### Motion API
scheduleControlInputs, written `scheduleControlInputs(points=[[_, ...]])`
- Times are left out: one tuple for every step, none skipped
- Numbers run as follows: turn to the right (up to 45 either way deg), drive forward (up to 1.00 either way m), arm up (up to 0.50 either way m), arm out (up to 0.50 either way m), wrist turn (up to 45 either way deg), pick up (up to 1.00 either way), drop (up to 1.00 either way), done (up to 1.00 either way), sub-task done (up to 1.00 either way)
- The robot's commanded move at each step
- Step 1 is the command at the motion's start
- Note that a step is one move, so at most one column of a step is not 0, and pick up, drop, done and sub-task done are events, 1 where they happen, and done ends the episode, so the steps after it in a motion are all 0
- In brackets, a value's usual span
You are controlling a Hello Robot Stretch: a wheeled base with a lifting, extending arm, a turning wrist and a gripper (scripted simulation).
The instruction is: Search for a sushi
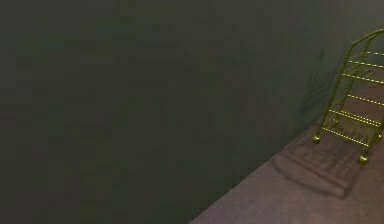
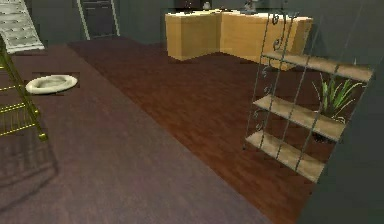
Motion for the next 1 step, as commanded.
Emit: scheduleControlInputs(points=[[45.0, 0.00, 0.00, 0.00, 0.0, 0.00, 0.00, 0.00, 0.00]])
